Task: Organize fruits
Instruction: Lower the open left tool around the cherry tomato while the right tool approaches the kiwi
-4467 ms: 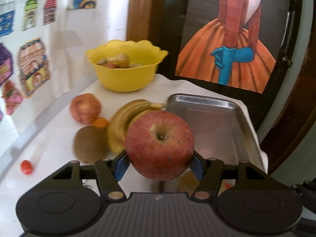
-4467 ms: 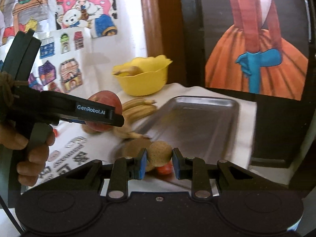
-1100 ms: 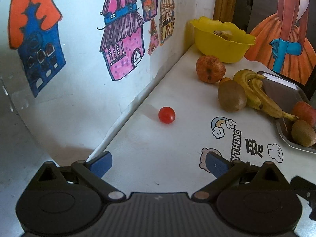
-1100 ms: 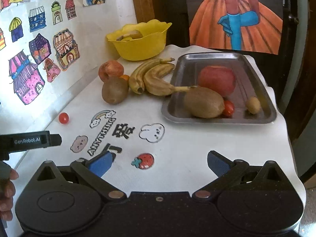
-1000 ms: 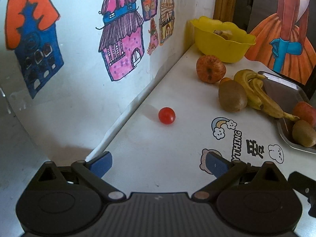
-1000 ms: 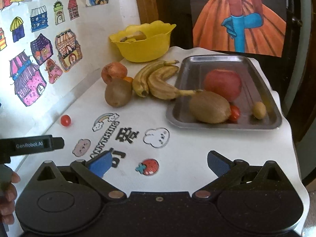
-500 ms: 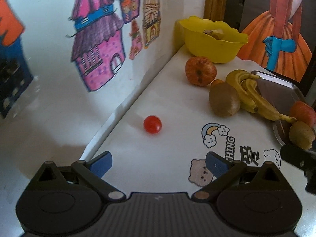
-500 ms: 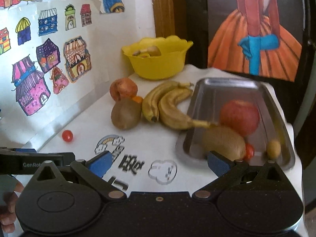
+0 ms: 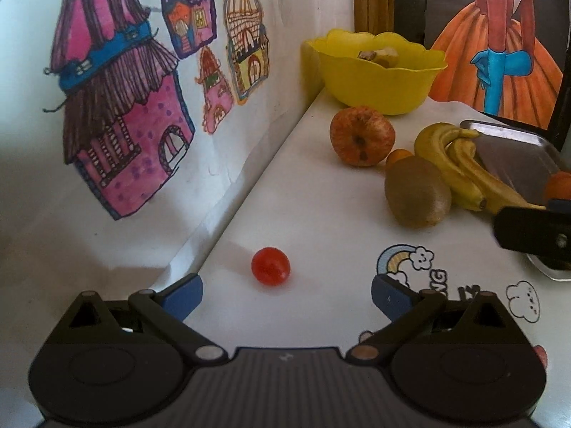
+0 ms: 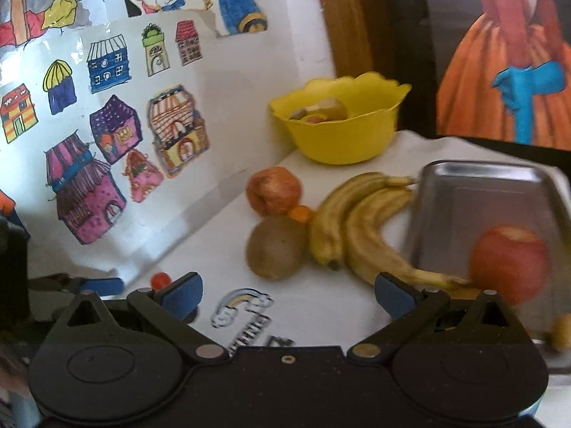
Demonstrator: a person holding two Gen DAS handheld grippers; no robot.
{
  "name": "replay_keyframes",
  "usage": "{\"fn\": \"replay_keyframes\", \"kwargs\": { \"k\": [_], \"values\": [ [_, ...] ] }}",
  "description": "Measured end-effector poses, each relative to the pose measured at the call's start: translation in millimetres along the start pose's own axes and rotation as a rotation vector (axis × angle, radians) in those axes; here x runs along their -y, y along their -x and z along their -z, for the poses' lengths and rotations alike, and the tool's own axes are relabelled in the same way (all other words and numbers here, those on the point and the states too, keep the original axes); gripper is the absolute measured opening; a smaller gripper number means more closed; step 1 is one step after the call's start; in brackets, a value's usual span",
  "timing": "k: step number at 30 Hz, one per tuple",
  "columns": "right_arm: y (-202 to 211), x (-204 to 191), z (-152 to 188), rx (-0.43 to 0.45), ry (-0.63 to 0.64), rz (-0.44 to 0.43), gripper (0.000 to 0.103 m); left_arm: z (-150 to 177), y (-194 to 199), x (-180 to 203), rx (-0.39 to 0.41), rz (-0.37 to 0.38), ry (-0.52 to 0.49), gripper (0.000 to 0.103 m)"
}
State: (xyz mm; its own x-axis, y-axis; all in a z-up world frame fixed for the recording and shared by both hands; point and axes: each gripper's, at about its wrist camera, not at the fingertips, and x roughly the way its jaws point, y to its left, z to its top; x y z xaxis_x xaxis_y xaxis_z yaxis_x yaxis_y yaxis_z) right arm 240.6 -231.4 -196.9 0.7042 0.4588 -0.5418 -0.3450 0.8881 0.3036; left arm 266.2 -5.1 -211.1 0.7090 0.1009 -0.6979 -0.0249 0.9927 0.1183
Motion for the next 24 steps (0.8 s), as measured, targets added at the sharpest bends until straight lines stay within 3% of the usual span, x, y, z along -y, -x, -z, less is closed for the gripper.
{"fn": "replay_keyframes", "kwargs": {
  "k": [6,13,24],
  "values": [
    [-32.8,-2.5,-13.8,-0.066,-0.039,-0.075,0.099,0.1,-7.0,-3.7,0.002,0.016,-0.003,0.102],
    [-61.8,-1.4,-22.1,-0.105,-0.105,-0.098,0.094,-1.4,-11.6,-6.0,0.006,0.037,-0.004,0.091],
    [-89.5,-9.1,-22.8,-0.128,-0.154,-0.047,0.091,-5.2,-15.0,-7.3,0.030,0.046,-0.020,0.071]
  ]
}}
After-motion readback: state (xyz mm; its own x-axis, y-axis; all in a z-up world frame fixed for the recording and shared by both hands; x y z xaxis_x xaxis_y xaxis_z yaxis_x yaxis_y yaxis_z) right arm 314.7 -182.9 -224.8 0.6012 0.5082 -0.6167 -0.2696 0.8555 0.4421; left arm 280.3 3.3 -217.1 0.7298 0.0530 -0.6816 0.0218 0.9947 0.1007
